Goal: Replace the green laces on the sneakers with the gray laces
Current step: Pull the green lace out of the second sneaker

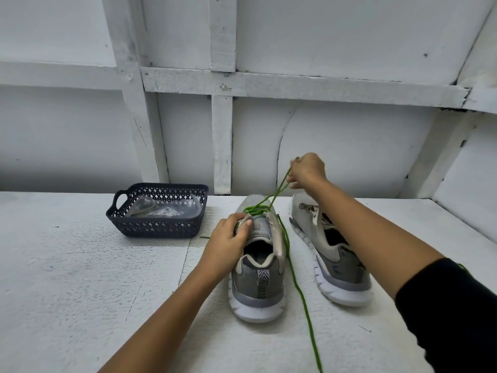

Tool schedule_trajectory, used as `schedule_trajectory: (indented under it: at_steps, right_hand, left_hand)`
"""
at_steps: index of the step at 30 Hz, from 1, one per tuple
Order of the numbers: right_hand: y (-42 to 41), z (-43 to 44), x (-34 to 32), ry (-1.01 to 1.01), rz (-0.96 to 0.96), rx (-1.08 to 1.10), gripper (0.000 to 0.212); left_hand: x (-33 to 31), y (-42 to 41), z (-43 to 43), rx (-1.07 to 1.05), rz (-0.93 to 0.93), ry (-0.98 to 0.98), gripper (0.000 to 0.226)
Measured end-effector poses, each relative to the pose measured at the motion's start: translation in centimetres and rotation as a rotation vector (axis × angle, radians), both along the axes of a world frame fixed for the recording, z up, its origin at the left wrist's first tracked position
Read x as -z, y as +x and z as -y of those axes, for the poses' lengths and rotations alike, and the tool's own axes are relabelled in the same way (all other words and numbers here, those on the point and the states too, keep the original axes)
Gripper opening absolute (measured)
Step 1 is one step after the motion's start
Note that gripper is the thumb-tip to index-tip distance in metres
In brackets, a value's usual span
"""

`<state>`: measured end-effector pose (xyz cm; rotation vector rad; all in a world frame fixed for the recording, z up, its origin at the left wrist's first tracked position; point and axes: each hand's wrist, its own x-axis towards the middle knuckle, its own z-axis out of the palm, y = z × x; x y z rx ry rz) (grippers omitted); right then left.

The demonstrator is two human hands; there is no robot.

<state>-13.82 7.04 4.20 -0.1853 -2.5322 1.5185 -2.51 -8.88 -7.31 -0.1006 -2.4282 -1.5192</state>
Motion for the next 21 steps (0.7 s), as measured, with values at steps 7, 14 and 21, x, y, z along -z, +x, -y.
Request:
schedule_trajectory:
  at_steps: [7, 14, 21]
  right_hand:
    - [2.2, 1.8, 4.5, 0.472, 0.290, -0.397, 0.027]
    - [1.1, 0.8, 0.8, -0.020, 0.058, -0.125, 0.030]
    - [2.1, 1.1, 3.0, 0.162, 0.304, -0.264, 0.034]
  left_hand:
    - [0.1, -0.2, 0.1, -0.003, 0.003, -0.001, 0.023]
    - [0.1, -0.1, 0.0, -0.007, 0.002, -0.013, 0.023]
    - [0.2, -0.2, 0.1, -0.017, 0.002, -0.008, 0.025]
